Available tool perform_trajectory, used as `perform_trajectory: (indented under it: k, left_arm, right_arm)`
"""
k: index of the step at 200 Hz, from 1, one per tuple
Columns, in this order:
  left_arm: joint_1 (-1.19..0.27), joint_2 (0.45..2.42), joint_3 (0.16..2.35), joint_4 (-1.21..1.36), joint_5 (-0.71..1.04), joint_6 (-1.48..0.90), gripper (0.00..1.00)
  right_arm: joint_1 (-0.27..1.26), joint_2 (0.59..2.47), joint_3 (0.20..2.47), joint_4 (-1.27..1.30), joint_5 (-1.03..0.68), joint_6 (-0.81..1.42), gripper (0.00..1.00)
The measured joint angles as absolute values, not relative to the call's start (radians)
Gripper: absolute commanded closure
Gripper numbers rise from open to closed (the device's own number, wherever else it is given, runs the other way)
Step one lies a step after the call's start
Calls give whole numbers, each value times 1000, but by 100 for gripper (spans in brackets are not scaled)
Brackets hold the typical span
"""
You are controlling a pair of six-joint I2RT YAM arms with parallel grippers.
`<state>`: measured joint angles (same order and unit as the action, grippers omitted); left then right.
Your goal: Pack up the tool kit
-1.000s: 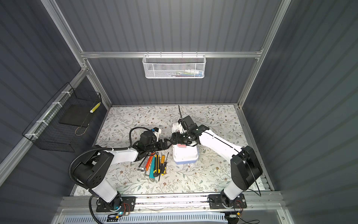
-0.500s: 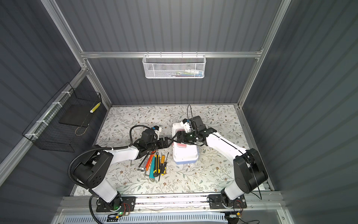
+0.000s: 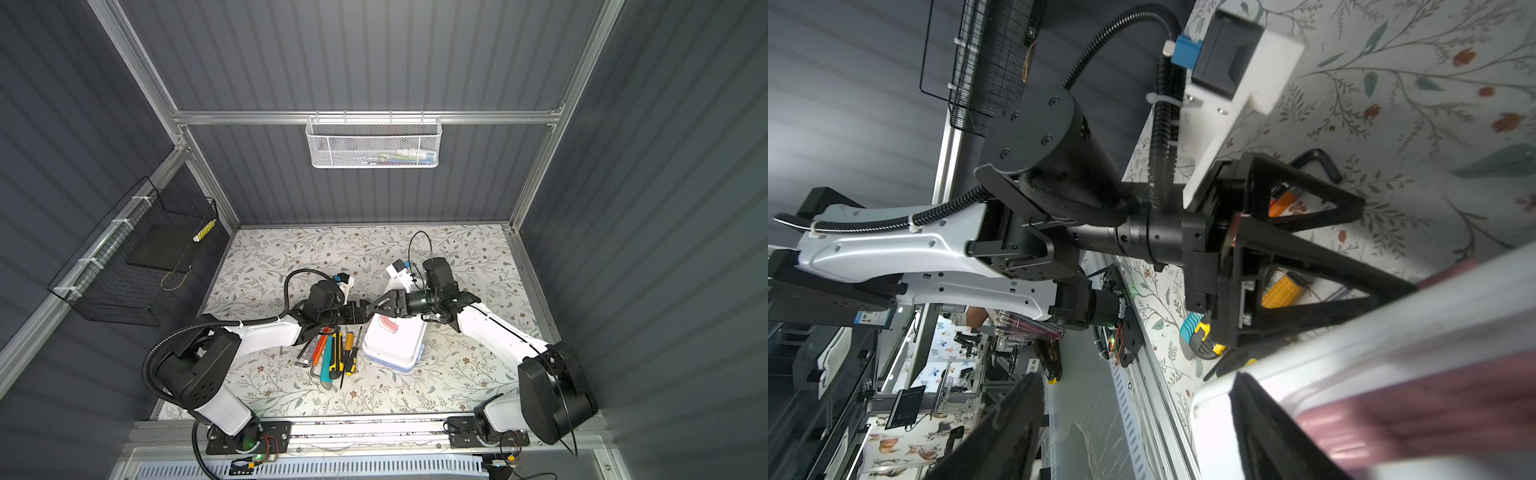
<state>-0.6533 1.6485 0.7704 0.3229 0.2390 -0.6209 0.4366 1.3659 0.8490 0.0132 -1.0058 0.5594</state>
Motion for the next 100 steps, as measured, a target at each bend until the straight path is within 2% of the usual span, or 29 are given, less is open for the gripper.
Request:
perform_trajectory:
  k: [15, 38, 66, 100]
  left_arm:
    - [-654, 1642, 770, 307, 237, -620, 6]
    - [-654, 1617, 770, 273, 227, -611, 5]
    - [-654, 1580, 770, 235, 223, -595, 5]
    - [-662, 1522, 749, 190, 220, -575, 5]
  right_arm:
    - [415, 1342, 853, -38, -969, 537, 28]
    - [411, 1306, 912, -216, -817, 505, 27]
    - [459, 1262, 992, -417, -600, 498, 26]
    - [535, 1251, 1028, -547, -448, 553, 25]
